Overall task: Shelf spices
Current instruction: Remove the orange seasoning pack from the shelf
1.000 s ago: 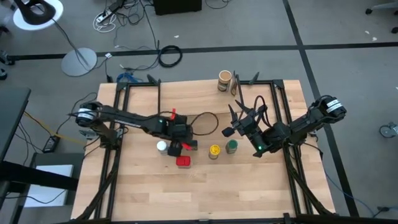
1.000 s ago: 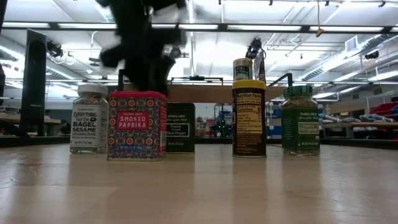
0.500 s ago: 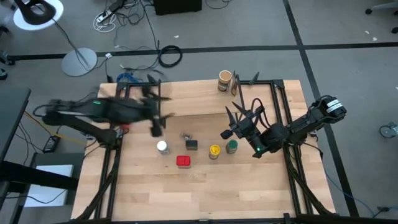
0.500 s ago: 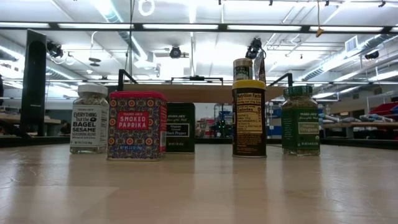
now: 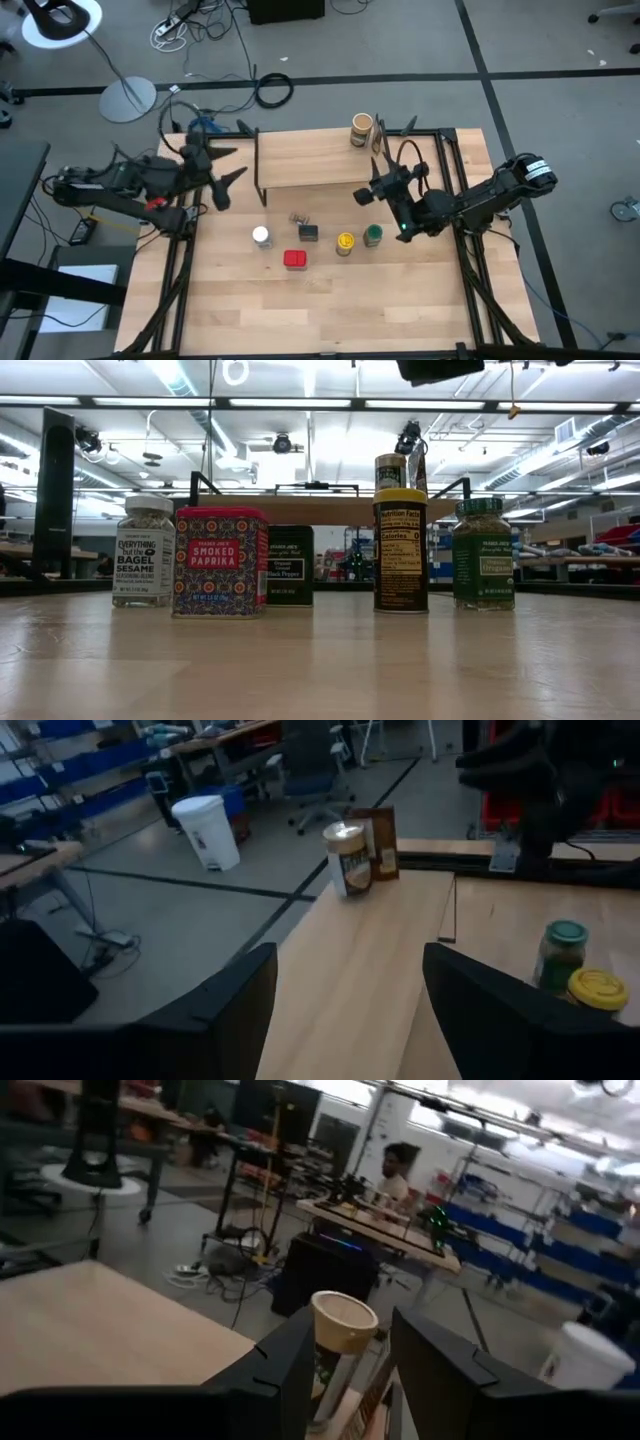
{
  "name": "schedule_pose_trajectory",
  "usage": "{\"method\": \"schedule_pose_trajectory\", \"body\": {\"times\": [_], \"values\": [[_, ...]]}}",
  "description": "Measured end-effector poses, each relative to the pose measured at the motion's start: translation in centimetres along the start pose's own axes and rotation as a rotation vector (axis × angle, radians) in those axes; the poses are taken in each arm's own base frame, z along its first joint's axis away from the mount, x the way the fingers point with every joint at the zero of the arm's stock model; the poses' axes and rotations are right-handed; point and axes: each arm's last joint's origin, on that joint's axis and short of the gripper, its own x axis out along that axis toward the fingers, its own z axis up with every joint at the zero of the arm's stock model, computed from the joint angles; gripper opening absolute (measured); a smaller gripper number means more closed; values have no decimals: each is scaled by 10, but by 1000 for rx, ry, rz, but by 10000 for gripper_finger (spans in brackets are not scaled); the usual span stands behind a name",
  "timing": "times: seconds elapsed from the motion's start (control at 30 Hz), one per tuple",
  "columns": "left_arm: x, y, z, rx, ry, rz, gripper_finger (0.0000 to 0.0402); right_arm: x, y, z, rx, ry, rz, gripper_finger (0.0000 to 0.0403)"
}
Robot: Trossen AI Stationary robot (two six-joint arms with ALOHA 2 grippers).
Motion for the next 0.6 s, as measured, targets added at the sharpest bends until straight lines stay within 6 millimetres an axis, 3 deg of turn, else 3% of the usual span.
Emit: {"method": "schedule_pose_trajectory", "body": {"times": [0.23, 0.4, 0.6], "values": [[26, -21, -46, -37, -34, 3, 256, 14, 0, -6, 67, 36, -72, 134], [35, -29, -73, -15, 7, -17, 256, 11, 4, -8, 77, 27, -53, 134], [35, -34, -71, 53, -36, -158, 256, -13, 17, -6, 225, -156, 279, 134]]}}
